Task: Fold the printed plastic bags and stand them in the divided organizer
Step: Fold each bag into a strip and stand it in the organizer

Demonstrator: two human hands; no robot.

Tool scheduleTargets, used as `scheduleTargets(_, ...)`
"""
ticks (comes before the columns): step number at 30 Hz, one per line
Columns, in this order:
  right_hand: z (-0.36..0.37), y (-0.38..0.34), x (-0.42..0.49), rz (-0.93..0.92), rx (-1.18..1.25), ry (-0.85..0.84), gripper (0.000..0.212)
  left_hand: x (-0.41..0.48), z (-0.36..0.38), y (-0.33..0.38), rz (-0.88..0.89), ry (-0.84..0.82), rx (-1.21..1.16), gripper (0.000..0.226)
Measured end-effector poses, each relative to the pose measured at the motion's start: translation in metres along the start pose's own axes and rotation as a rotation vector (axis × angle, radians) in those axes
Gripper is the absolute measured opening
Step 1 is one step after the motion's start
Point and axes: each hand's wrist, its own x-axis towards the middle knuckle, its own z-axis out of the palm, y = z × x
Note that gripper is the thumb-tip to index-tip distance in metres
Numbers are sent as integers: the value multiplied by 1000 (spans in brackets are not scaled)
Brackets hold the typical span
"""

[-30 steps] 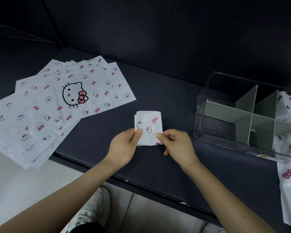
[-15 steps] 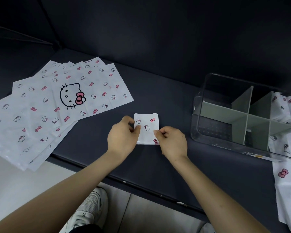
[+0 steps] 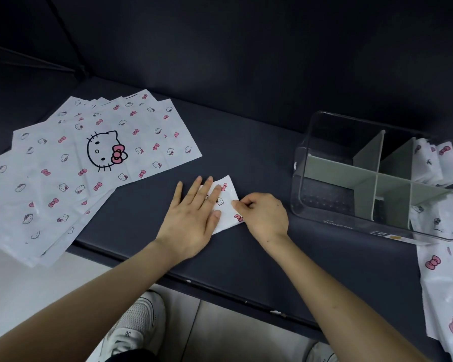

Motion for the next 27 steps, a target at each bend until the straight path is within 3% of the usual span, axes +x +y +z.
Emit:
scheduleTargets(3, 4, 3, -8, -71, -163, 166, 24, -1, 2, 10, -77, 18, -19, 57)
scheduleTargets(5, 4, 4, -15, -87, -149, 214, 31, -2, 3, 15, -124, -4, -26, 59)
scheduleTargets(11, -3, -5, -15, 116, 220, 53, 16, -2, 4, 20, -201, -37, -28, 65)
scheduleTargets(14, -6, -10, -8, 206, 233, -55, 46, -3, 6, 19, -206, -43, -32, 66)
scheduleTargets(17, -3, -12, -9, 147, 21, -49, 33, -3, 4, 20, -194, -40, -52, 63)
scheduleTargets(19, 1, -11, -13, 44, 37, 11, 16, -4, 2, 18, -182, -34, -96, 66)
scheduleTargets(22, -4, -7, -18, 9, 372, -34, 15, -1, -18, 16, -268, -48, -331, 81)
scheduleTargets(25, -33, -1, -23, -29, 529, -176, 23, 8, -54, 14, -438, 28, -662, 67)
scheduleTargets(27, -57, 3, -28, -80, 597, -301, 21, 17, -82, 12, -478, -80, -1077, 52)
